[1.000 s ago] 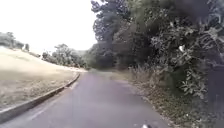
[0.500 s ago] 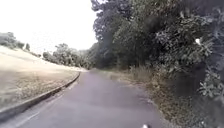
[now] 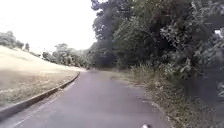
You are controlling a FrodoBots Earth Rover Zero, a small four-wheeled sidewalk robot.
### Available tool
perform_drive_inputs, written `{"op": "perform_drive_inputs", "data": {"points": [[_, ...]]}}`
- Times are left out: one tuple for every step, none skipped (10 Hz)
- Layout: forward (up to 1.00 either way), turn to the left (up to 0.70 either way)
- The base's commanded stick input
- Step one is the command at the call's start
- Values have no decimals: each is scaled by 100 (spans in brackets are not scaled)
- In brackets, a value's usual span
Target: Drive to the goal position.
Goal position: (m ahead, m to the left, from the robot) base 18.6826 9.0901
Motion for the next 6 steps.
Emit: {"op": "perform_drive_inputs", "data": {"points": [[45,0],[45,0],[45,25],[45,27],[45,27],[45,27]]}}
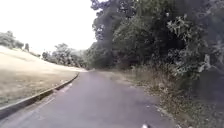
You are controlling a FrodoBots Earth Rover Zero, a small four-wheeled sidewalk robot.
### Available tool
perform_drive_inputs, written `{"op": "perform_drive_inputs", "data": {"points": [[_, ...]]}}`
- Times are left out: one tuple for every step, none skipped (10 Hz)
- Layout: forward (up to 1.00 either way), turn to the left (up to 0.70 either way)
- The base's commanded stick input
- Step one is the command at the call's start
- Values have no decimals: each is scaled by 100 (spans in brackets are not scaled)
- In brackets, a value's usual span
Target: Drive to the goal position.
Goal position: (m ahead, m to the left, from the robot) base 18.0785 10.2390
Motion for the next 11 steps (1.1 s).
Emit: {"op": "perform_drive_inputs", "data": {"points": [[45,0],[45,0],[45,0],[45,0],[45,23],[45,26],[45,27],[45,27],[45,27],[45,27],[45,27]]}}
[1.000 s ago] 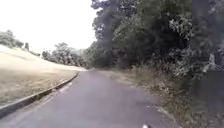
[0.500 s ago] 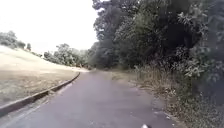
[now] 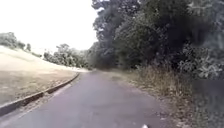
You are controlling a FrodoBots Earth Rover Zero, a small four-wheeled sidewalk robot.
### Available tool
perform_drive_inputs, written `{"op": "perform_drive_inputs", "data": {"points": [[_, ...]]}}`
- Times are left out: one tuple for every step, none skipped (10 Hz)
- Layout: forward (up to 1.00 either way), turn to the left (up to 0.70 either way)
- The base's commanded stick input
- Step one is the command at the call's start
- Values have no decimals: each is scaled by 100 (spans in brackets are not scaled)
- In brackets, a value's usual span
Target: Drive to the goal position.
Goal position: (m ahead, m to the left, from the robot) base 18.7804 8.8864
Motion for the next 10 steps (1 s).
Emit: {"op": "perform_drive_inputs", "data": {"points": [[45,5],[45,0],[45,0],[45,0],[45,27],[45,27],[45,27],[45,27],[45,27],[45,27]]}}
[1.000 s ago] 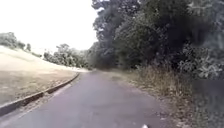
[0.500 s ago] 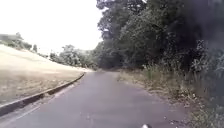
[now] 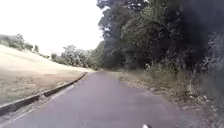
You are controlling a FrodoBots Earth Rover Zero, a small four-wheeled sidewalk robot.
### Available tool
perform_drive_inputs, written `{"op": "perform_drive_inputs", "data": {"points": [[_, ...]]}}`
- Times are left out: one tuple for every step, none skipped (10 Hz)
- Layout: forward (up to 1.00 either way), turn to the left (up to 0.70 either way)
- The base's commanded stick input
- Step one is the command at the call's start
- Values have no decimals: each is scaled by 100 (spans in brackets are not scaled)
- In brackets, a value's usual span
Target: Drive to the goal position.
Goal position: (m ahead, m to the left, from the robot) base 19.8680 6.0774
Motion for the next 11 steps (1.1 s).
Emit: {"op": "perform_drive_inputs", "data": {"points": [[45,27],[45,0],[45,0],[45,0],[45,0],[45,0],[45,16],[45,27],[45,27],[45,27],[45,24]]}}
